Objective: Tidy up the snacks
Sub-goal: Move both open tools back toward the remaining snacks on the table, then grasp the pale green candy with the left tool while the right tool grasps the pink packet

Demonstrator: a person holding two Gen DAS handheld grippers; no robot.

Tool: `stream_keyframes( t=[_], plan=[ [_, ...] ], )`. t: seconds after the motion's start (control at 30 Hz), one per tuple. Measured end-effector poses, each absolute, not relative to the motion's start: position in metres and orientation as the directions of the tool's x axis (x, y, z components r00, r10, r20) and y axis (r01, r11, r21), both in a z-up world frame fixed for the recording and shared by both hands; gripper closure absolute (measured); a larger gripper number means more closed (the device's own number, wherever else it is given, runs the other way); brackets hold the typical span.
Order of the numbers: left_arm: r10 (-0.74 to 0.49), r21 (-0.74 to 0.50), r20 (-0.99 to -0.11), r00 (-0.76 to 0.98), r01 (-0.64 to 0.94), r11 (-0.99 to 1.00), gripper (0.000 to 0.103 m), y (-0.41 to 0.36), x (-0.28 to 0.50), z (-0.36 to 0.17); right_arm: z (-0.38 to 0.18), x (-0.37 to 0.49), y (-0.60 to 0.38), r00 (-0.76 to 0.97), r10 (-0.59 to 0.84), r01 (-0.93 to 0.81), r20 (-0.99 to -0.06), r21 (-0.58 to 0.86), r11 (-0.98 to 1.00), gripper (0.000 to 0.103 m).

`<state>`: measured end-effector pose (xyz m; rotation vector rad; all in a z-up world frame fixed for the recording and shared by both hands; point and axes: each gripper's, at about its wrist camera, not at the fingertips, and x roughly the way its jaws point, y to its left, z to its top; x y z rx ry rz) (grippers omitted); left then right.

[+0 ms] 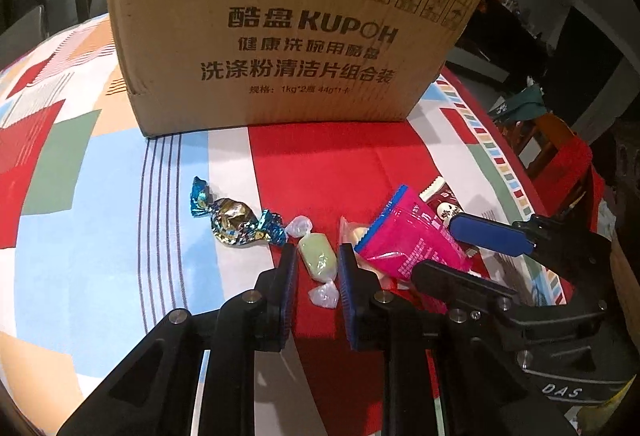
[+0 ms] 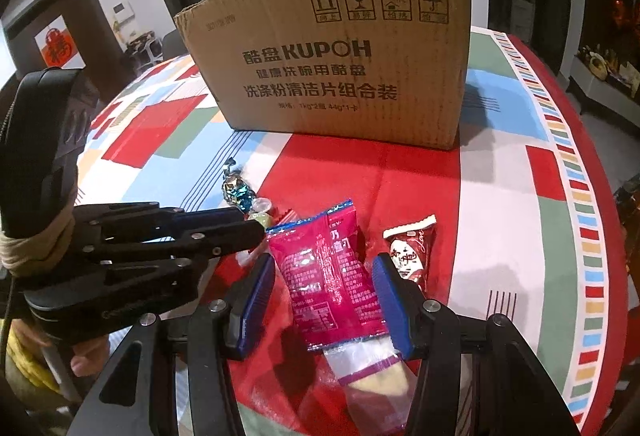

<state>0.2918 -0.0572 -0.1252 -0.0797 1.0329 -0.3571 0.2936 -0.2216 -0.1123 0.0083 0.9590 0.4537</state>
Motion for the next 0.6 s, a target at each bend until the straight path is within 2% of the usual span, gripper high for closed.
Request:
stream_keyframes(
  t=[0.33, 0.43, 0.6],
  plan=[
    [-0.323, -0.236, -0.83, 0.455, 0.239, 0.942, 0.082, -0.058, 0.301, -0.13, -0.124, 0.302, -0.22, 0.459, 0.394, -0.364, -0.796, 0.237, 0.901, 0.051],
    [-0.325, -0.235, -0.827, 0.458, 0.245, 0.941, 0.083, -0.058, 0.3, -0.13, -0.125, 0.302, -0.22, 0.458, 0.397, -0.365, -0.796, 0.238, 0.9, 0.057],
    [-0.318, -0.227, -0.827, 0.464, 0.242, 0.943, 0.085, -0.057, 0.298, -0.128, -0.122, 0.299, -0.222, 0.464, 0.39, -0.355, -0.795, 0.236, 0.905, 0.057]
  ],
)
